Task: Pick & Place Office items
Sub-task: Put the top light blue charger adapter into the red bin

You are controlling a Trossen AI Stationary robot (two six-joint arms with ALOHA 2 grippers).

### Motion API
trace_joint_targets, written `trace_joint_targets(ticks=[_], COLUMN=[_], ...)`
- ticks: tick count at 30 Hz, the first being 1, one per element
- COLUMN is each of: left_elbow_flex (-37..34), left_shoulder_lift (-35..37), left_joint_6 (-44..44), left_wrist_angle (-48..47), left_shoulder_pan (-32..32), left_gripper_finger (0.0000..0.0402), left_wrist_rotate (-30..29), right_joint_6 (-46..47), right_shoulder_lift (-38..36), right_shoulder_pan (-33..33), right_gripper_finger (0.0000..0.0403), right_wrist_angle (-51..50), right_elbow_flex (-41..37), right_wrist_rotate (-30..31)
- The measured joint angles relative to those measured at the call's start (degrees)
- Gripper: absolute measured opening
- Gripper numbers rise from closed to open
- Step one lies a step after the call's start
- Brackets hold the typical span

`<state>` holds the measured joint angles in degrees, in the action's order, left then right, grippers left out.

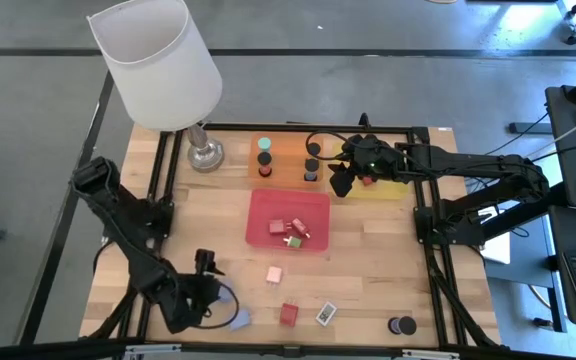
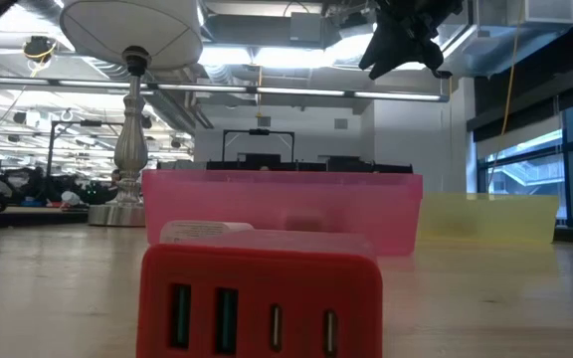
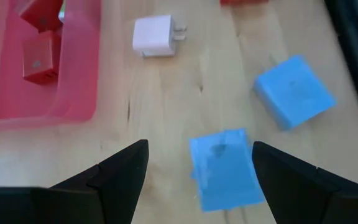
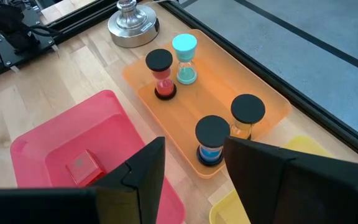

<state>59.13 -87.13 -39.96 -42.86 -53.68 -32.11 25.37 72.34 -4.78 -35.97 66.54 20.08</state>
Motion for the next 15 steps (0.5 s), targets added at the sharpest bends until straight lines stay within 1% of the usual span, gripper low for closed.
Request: trace_joint_targets(ticks=[7,15], left_elbow_flex=[0.0,0.0], left_shoulder_lift=[-0.7,-4.5], left_joint_6=[-1.6,-10.2], left_wrist_angle=[5.3,1.5], left_shoulder_pan=[-2.5,-2.6], left_gripper_finger=[0.0301,0.0299], left_wrist_rotate=[-4.4,-4.8], right_joint_6=[0.0,0.0], right_shoulder_lift=[0.0,0.0], right_shoulder_pan=[0.0,0.0], right_gripper_finger=[0.0166,0.0167], right_wrist_angle=[0.0,0.0], right_elbow_flex=[0.0,0.0], right_wrist_rotate=[0.0,0.0])
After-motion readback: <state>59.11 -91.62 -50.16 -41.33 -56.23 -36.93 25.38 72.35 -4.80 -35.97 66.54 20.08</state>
